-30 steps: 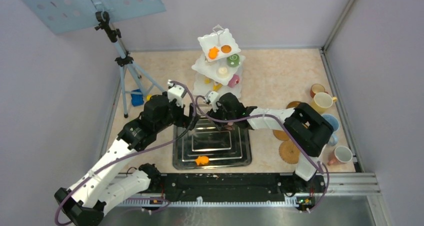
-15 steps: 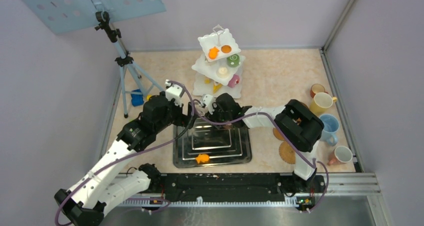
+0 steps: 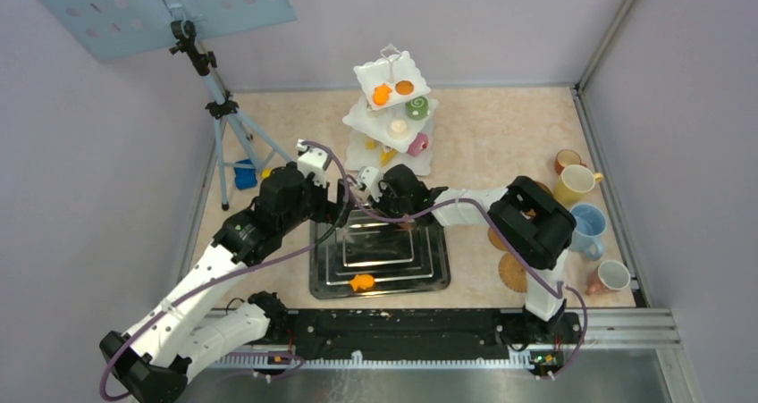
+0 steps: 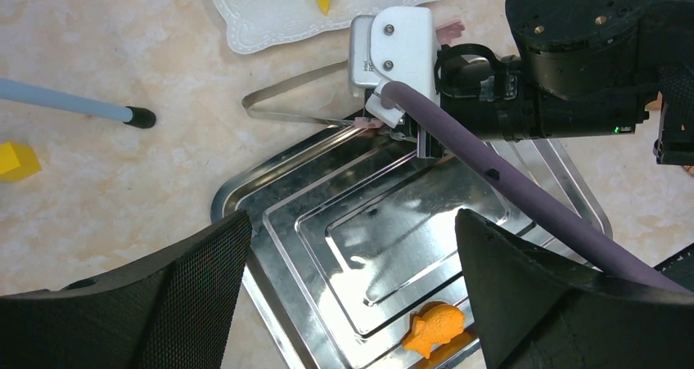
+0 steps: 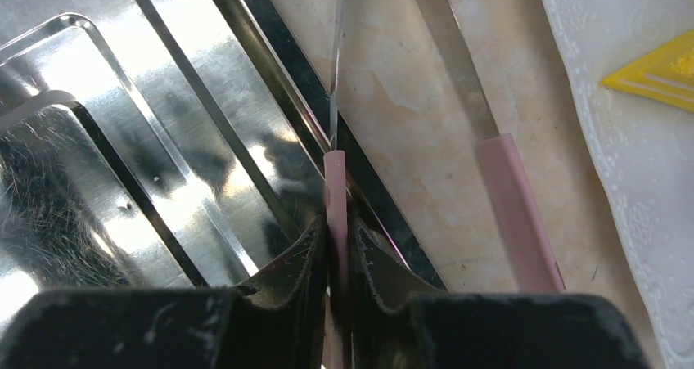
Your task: Serve the afternoon tea
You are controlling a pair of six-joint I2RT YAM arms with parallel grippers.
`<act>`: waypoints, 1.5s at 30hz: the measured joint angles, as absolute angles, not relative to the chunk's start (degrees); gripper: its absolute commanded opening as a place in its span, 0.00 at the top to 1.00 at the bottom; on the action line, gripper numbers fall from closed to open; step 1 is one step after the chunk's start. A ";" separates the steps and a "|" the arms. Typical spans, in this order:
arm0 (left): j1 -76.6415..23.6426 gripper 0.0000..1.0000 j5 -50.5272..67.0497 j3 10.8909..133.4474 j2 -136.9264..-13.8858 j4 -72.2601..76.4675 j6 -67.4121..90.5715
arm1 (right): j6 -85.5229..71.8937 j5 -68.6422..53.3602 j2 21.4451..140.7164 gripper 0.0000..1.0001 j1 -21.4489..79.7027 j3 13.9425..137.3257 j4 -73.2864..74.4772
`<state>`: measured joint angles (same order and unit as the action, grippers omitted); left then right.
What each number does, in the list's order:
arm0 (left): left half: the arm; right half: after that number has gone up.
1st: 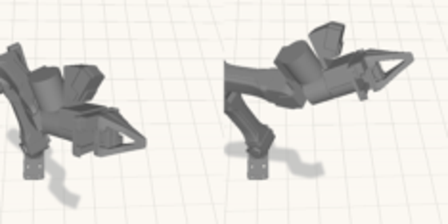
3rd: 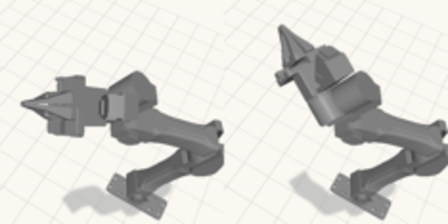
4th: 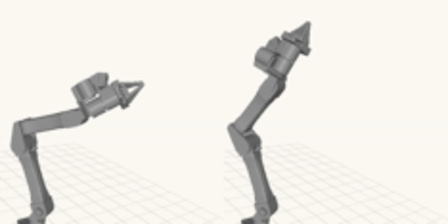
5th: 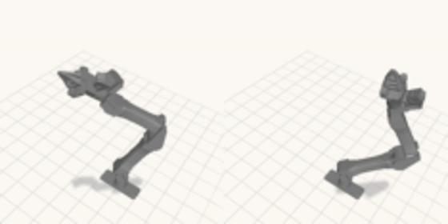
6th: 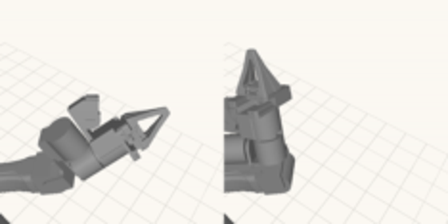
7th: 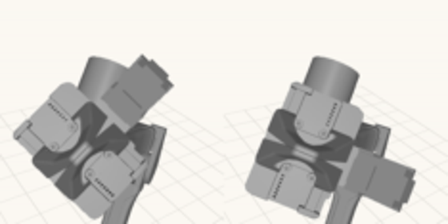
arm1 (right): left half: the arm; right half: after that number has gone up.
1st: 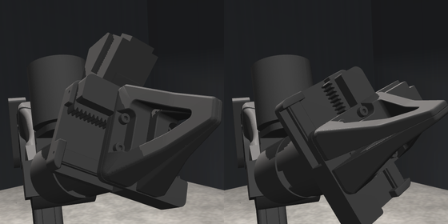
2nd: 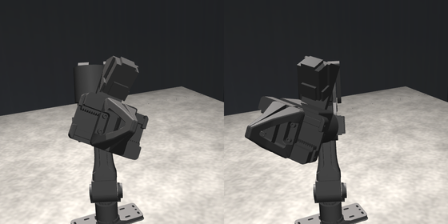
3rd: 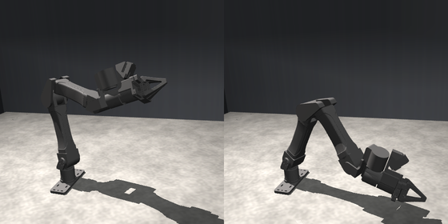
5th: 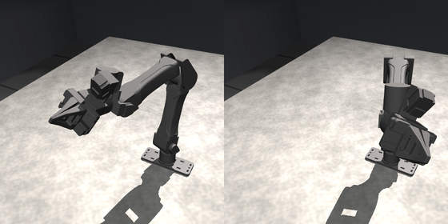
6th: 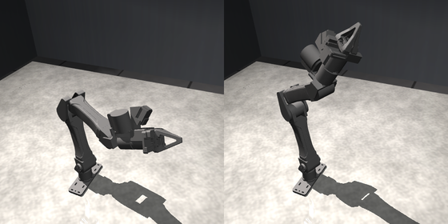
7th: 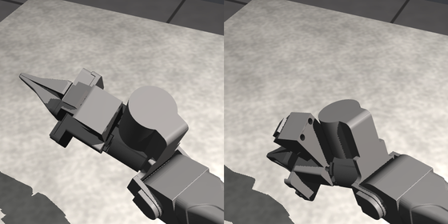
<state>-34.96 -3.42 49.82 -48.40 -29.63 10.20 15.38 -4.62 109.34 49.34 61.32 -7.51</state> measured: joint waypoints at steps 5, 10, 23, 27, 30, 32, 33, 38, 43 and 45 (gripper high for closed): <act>-34.96 0.01 -4.16 50.48 -48.34 -29.93 10.83 | 16.43 -4.60 108.55 1.00 49.36 61.32 -5.96; -34.96 0.01 -4.86 50.92 -47.83 -30.13 11.11 | 17.74 -4.78 105.65 1.00 49.36 61.32 -4.21; -34.96 0.01 -8.03 52.03 -44.36 -31.83 11.88 | 29.04 -17.02 91.13 1.00 49.41 53.54 -3.03; -34.96 0.01 -8.38 52.05 -43.33 -32.27 12.62 | 35.14 -22.44 86.85 1.00 49.41 49.01 -1.21; -34.96 0.01 -7.73 52.05 -43.38 -32.34 13.76 | 39.11 -26.06 86.46 1.00 49.34 47.79 0.32; -34.96 0.01 -6.81 52.05 -43.70 -32.67 14.72 | 41.43 -28.18 86.56 1.00 49.34 47.51 1.17; -34.96 0.01 -6.46 52.05 -44.05 -32.97 15.18 | 42.26 -28.95 86.80 1.00 49.34 47.51 1.13; -34.96 0.01 -5.65 52.03 -45.54 -35.48 18.00 | 44.88 -30.74 89.36 1.00 49.76 47.51 -1.50; -34.96 0.01 -5.48 51.27 -43.03 -37.06 21.21 | 45.98 -31.90 93.56 1.00 52.05 47.99 -5.13; -34.96 0.01 -5.67 50.78 -40.73 -37.89 22.41 | 46.19 -32.73 96.05 0.97 53.08 49.36 -5.41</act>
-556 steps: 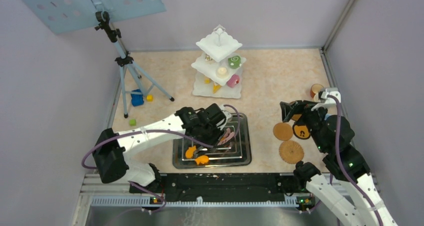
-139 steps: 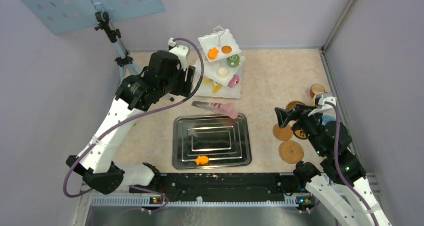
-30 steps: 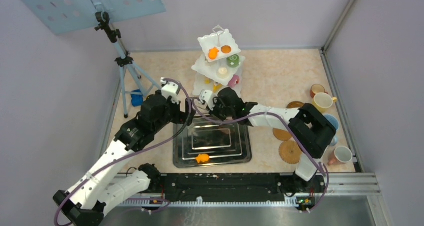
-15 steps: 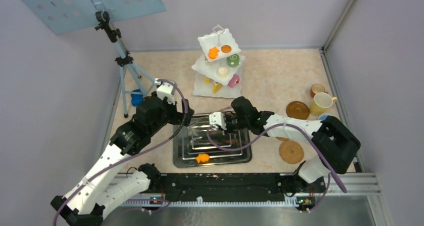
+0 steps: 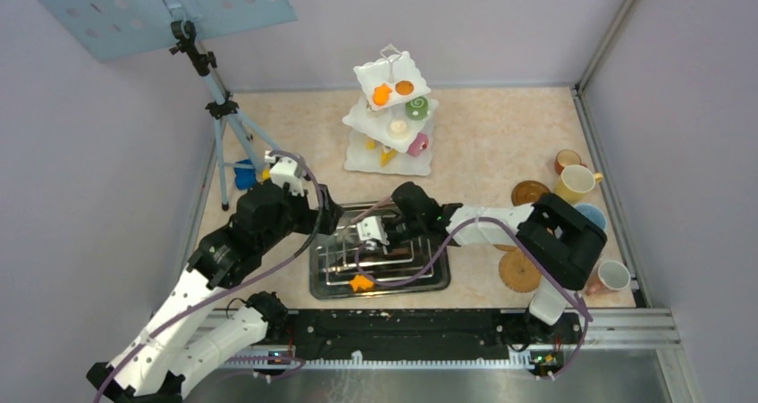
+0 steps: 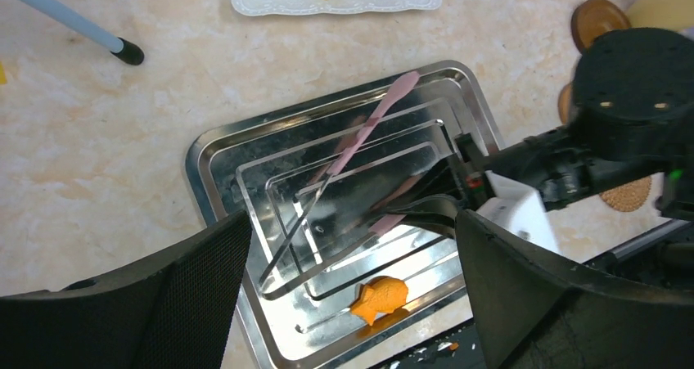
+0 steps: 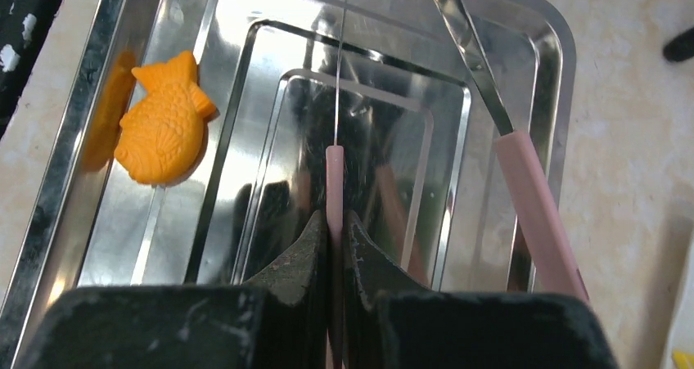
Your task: Serve the afternoon tea
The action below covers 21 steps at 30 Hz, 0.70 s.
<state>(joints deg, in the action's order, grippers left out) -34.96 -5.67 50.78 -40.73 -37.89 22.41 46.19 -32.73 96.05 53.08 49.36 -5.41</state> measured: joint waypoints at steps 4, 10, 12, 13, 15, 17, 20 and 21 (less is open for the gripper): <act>-34.96 0.01 -6.55 50.74 -36.77 -38.81 23.94 | 46.78 -34.87 100.71 0.94 54.28 52.84 -6.96; -34.96 0.01 -7.14 50.74 -35.09 -41.17 25.21 | 47.94 -37.17 103.44 0.88 54.70 54.87 -9.80; -34.96 0.01 -7.11 50.72 -35.14 -41.80 25.58 | 48.71 -37.85 104.64 0.86 54.94 56.01 -9.76; -34.96 0.01 -7.11 50.72 -35.14 -41.95 25.69 | 49.08 -37.95 105.12 0.84 55.05 56.38 -9.65; -34.96 0.01 -7.16 50.72 -35.40 -42.41 26.22 | 50.02 -38.28 105.54 0.81 55.11 56.69 -9.41; -34.96 0.01 -7.66 50.72 -36.27 -43.31 27.18 | 51.00 -38.52 105.56 0.78 55.11 56.69 -9.02; -34.96 0.01 -8.62 50.72 -38.30 -44.80 28.53 | 51.72 -38.54 105.54 0.72 55.11 56.64 -9.28; -34.96 0.01 -8.78 50.72 -39.05 -45.15 29.02 | 51.90 -38.48 105.54 0.71 55.11 56.60 -9.58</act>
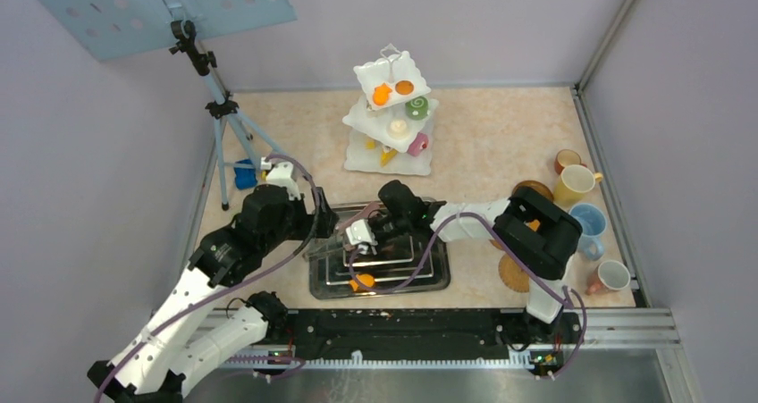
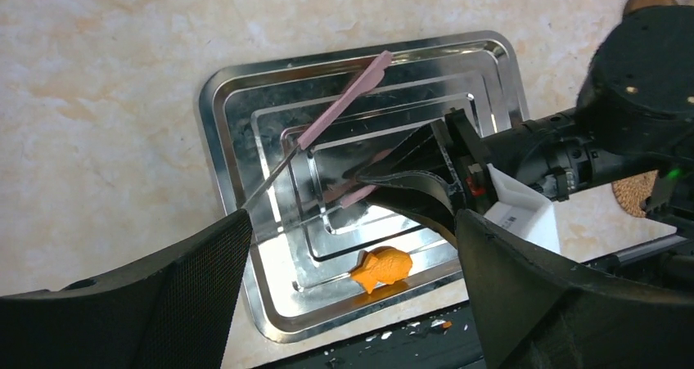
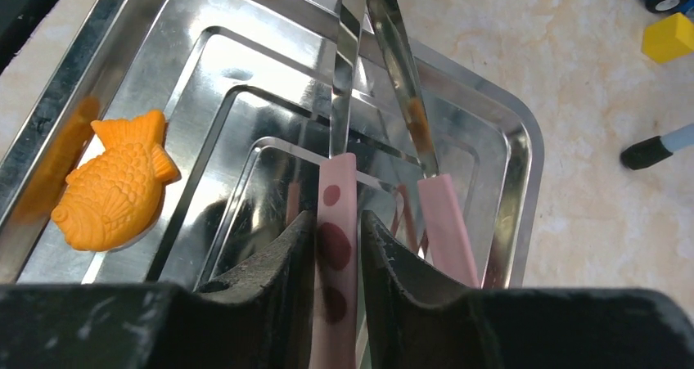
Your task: Serve the afternoon tea
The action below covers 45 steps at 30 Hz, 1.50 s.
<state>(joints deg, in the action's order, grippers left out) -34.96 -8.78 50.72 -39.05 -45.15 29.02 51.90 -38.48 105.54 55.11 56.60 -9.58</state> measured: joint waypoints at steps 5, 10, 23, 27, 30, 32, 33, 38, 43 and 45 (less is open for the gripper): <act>-34.96 0.01 -8.93 50.13 -42.81 -45.58 31.75 | 51.75 -36.86 105.21 0.23 55.11 54.08 -13.56; -34.96 0.01 -8.38 50.02 -46.30 -45.78 31.81 | 47.97 -34.06 97.67 0.10 55.13 45.17 -19.07; -35.18 0.01 5.76 54.02 -73.28 -51.29 16.82 | 31.33 -25.28 55.88 0.10 55.35 22.46 -30.50; -38.98 0.01 6.26 56.53 -78.91 -52.51 13.04 | 28.03 -23.00 45.47 0.10 55.37 16.88 -29.10; -43.07 0.06 4.71 58.70 -83.26 -52.29 11.22 | 26.55 -20.71 38.37 0.10 55.37 15.16 -27.27; -45.04 0.11 2.66 59.92 -86.13 -52.29 10.57 | 25.58 -19.33 34.76 0.10 55.37 14.20 -26.94; -46.00 0.12 1.06 60.75 -87.94 -52.42 10.46 | 25.17 -18.94 33.43 0.10 55.37 13.76 -26.96; -48.42 0.17 -8.95 63.86 -96.09 -52.07 11.31 | 23.77 -17.80 30.89 0.10 55.37 12.99 -26.79; -47.92 0.19 -17.61 64.64 -97.84 -51.05 13.69 | 22.72 -17.37 32.60 0.10 55.37 13.06 -26.15; -47.03 0.18 -19.18 65.45 -97.91 -49.91 14.37 | 21.76 -17.50 34.46 0.10 55.37 13.17 -26.57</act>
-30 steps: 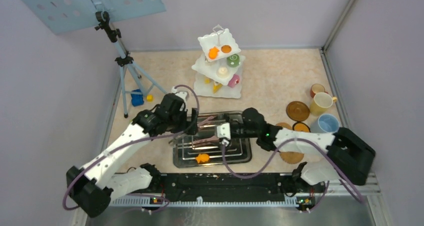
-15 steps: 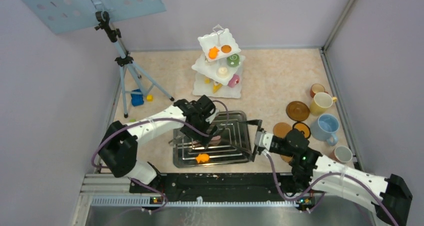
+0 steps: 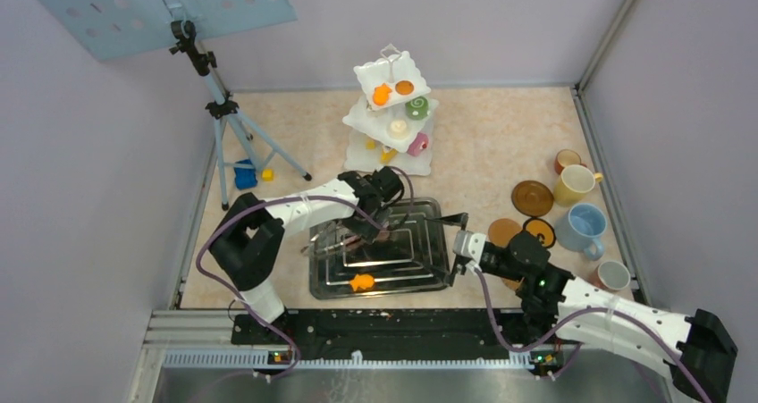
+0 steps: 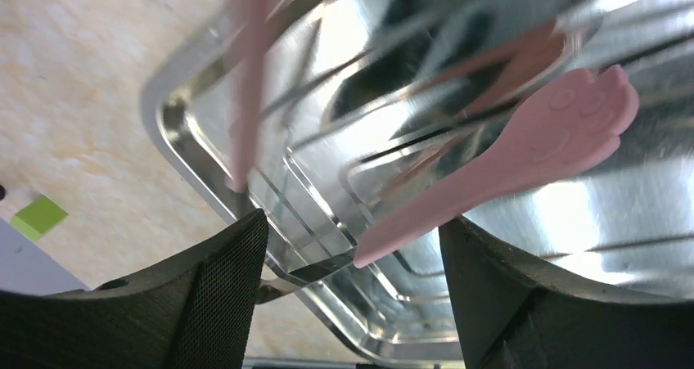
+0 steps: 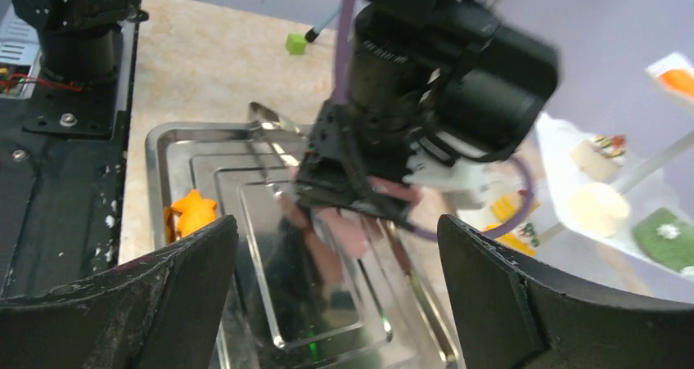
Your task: Serve the afternoon tea
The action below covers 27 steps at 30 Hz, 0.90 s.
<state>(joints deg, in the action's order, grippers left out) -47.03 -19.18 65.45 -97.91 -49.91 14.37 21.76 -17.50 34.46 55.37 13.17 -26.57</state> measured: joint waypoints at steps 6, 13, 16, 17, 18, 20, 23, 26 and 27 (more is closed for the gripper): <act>-43.16 0.01 -19.88 68.88 -98.13 -44.75 15.14 | 18.59 -18.44 38.39 0.10 55.37 13.17 -26.76; -37.50 0.01 -12.64 67.59 -95.90 -42.48 13.30 | 15.51 -18.65 36.03 0.10 55.37 13.17 -27.05; -34.68 0.01 -9.69 65.67 -92.33 -42.41 11.70 | 15.05 -18.65 35.33 0.10 55.37 13.17 -27.49; -33.47 0.01 -8.69 65.19 -91.15 -42.37 11.03 | 14.92 -18.68 35.31 0.10 55.37 13.17 -27.62; -32.10 0.01 -7.64 64.88 -90.21 -42.26 10.37 | 14.85 -18.68 35.33 0.10 55.37 13.17 -27.68; -29.45 0.01 -6.46 64.40 -89.38 -41.78 9.34 | 14.79 -18.72 35.44 0.10 55.37 13.17 -27.75; -25.69 0.01 -5.17 62.59 -89.38 -40.45 7.81 | 14.76 -19.09 35.73 0.10 55.37 13.17 -27.86; -23.44 0.01 -3.46 60.97 -89.65 -40.53 6.83 | 14.72 -19.25 35.75 0.10 55.37 13.15 -27.90; -23.29 0.01 -3.16 60.88 -89.82 -40.49 6.66 | 14.72 -19.29 35.75 0.10 55.37 13.15 -27.90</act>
